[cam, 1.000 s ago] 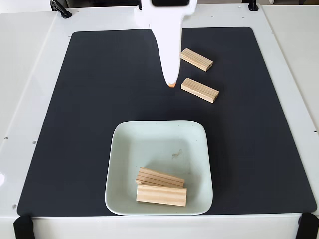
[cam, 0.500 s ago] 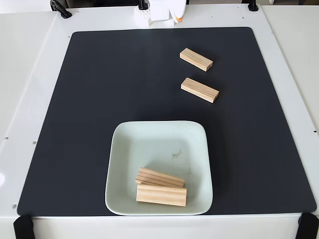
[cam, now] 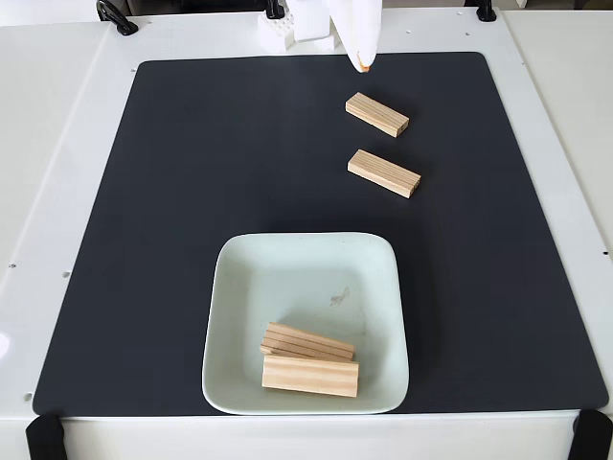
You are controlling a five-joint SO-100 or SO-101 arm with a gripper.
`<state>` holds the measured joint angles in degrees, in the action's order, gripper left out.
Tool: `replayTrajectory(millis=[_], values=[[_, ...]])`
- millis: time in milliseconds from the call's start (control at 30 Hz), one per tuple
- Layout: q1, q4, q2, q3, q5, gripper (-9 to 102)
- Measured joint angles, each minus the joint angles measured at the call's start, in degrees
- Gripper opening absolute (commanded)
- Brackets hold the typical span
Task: Pick up the wooden block and place them on the plate.
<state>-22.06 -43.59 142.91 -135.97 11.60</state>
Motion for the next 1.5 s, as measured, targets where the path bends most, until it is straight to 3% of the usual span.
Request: replayTrajectory(millis=[167, 400, 600, 767, 967, 1133, 1267, 1500], values=[[-1.8, -4.0, -2.1, -0.2, 13.7, -1], [-5.4, -21.2, -14.0, 11.7, 39.0, 0], [-5.4, -33.0, -24.8, 24.2, 66.3, 0], [-4.9, -36.7, -28.0, 28.2, 89.2, 0], [-5.4, -41.5, -28.0, 28.2, 89.7, 2], [-5.0, -43.9, -27.4, 28.2, 88.0, 21], [-4.7, -43.9, -25.6, 26.3, 90.0, 32], [-4.7, -38.3, -25.5, 19.2, 95.2, 38]])
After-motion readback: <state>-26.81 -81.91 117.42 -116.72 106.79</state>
